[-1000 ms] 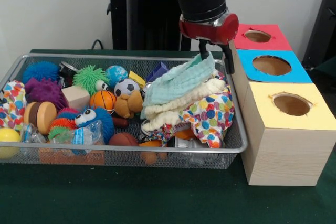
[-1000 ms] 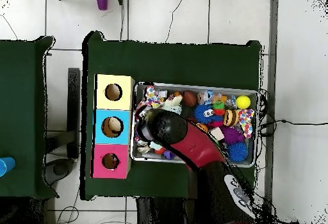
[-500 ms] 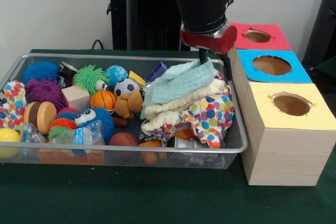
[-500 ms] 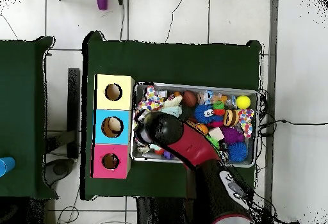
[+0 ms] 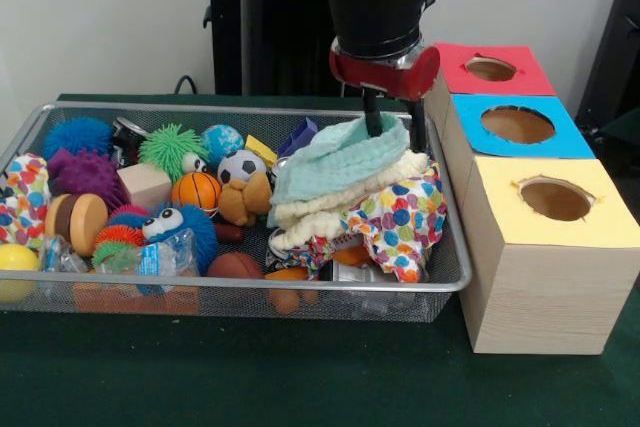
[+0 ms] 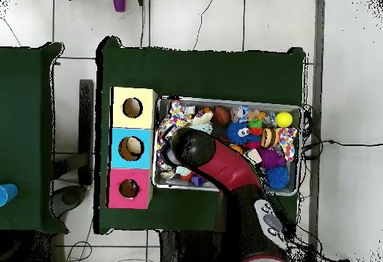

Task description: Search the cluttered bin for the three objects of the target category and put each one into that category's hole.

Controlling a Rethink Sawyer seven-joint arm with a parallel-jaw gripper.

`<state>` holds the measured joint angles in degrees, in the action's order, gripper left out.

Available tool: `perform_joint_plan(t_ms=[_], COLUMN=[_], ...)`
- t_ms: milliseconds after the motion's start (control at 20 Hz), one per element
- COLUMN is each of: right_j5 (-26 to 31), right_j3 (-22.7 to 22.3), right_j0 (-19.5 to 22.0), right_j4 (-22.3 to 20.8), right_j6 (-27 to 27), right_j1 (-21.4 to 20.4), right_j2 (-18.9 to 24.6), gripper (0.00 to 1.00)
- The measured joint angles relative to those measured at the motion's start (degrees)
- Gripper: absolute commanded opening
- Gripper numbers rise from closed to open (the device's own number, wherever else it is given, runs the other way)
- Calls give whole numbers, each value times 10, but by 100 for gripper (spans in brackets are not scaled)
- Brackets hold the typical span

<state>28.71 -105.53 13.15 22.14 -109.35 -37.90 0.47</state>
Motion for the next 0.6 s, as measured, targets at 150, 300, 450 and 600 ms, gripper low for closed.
perform_joint_plan(t_ms=[150,300,450,600], right_j5=[73,149,201,233], right_j3=[23,43,59,76], right_j0=[-26,-44,-52,-53], right_j4=[-20,-36,-42,-44], right_j6=[0,0,0,0], right_j1=[-22,-49,-69,-88], right_j2=[-32,-56,-69,-79], gripper=[100,100,100,100])
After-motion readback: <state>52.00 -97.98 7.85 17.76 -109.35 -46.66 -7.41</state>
